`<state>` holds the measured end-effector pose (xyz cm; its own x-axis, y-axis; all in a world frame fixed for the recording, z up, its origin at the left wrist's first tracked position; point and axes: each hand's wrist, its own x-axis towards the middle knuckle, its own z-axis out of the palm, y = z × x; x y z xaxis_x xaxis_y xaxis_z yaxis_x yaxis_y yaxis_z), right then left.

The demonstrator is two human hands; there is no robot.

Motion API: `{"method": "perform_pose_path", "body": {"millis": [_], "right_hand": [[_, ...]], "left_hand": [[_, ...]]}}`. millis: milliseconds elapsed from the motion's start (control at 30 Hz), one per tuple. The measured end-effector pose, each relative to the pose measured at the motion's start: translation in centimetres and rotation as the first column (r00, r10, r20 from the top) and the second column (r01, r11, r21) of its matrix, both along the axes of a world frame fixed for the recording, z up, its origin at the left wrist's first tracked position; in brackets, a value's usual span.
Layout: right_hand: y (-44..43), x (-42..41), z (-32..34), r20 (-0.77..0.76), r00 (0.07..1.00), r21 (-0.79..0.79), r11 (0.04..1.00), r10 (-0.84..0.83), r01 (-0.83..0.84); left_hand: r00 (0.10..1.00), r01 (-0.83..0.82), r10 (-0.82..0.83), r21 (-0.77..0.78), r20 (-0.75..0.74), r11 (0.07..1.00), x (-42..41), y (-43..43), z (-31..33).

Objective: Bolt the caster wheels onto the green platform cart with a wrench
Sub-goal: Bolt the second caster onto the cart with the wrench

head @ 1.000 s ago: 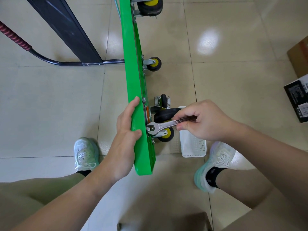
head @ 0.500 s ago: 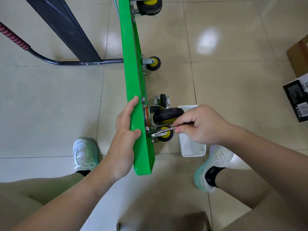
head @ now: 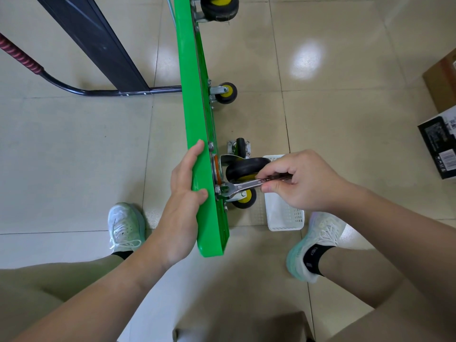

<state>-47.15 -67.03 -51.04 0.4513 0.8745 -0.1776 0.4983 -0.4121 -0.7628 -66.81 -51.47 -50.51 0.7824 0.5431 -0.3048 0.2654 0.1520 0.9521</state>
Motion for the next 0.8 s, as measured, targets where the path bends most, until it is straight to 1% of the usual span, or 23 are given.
{"method": "perform_pose_path", "body": {"millis": [133, 367, 467, 600, 700, 800], "right_hand": [[0.1, -0.1, -0.1, -0.001, 1.0, -0.03, 1.0, -0.007, 0.007], [0.1, -0.3, 0.0, -0.102, 0.994, -0.102, 0.995, -0.026, 0.016], [-0.3, -0.5, 0.6, -0.115, 0.993, -0.098, 0.995, -0.027, 0.016], [-1.2, -1.8, 1.3, -0.134, 0.991, -0.089, 0.996, -0.026, 0.014], [-2.3, -4.1, 0.4, -0.205, 0.972, -0.081, 0.992, -0.112, 0.097], [-3.2, -6.6, -1.0, -0.254, 0.942, -0.058, 0.975, -0.22, 0.212]], "left_hand": [[1.0, -0.007, 0.007, -0.008, 0.006, 1.0, 0.1, 0.0, -0.1], [1.0, -0.002, 0.002, 0.007, 0.006, 1.0, 0.0, 0.0, -0.1], [1.0, -0.001, 0.001, 0.013, -0.006, 1.0, 0.0, 0.1, 0.0], [1.0, 0.01, -0.01, 0.006, 0.017, 1.0, -0.1, 0.1, -0.1], [0.999, -0.021, 0.022, -0.027, 0.023, 0.999, 0.1, 0.2, -0.3], [0.999, -0.005, 0.006, -0.002, 0.036, 1.0, 0.0, 0.2, -0.5]]}}
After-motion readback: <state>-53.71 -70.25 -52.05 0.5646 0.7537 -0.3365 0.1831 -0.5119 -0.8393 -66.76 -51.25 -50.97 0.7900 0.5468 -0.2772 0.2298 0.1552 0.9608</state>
